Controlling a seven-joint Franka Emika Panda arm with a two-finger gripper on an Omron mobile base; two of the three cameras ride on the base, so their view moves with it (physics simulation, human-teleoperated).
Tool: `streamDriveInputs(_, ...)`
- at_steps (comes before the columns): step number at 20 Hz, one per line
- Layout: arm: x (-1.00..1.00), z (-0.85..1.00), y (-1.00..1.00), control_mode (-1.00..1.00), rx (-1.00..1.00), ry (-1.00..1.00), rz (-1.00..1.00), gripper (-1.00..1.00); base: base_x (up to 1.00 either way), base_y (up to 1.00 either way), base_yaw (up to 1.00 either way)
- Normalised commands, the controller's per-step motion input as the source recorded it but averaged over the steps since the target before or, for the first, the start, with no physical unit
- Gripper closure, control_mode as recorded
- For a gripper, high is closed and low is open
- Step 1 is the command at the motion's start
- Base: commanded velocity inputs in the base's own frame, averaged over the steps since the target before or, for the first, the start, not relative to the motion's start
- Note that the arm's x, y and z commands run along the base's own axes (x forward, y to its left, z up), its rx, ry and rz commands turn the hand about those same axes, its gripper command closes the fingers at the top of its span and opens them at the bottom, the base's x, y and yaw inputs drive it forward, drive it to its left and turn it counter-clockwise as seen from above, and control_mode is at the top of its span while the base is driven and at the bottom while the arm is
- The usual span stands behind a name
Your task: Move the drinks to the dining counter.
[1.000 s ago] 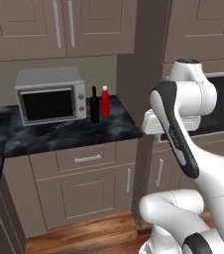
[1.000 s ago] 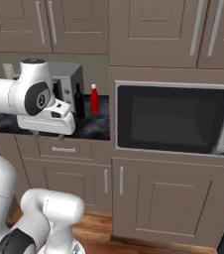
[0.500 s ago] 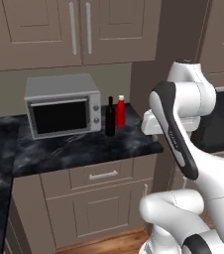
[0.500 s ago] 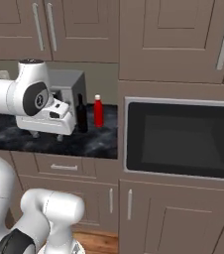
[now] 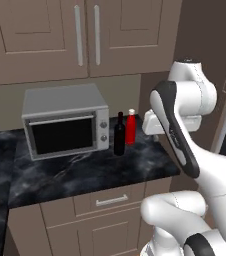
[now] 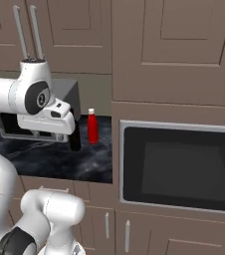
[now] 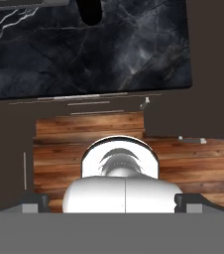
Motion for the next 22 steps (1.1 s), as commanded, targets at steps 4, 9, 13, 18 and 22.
streamDriveInputs(4,0.0,0.0,0.0,1.0,0.0,0.0,0.0,-1.0,0.5,-0.07,0.0)
streamDriveInputs(9,0.0,0.0,0.0,1.0,0.0,0.0,0.0,-1.0,0.48,-0.06,0.0)
streamDriveInputs(13,0.0,0.0,0.0,1.0,0.0,0.0,0.0,-1.0,0.52,0.0,0.0)
streamDriveInputs(18,0.0,0.0,0.0,1.0,0.0,0.0,0.0,-1.0,0.44,0.0,0.0)
streamDriveInputs(22,0.0,0.0,0.0,1.0,0.0,0.0,0.0,-1.0,0.29,0.0,0.0)
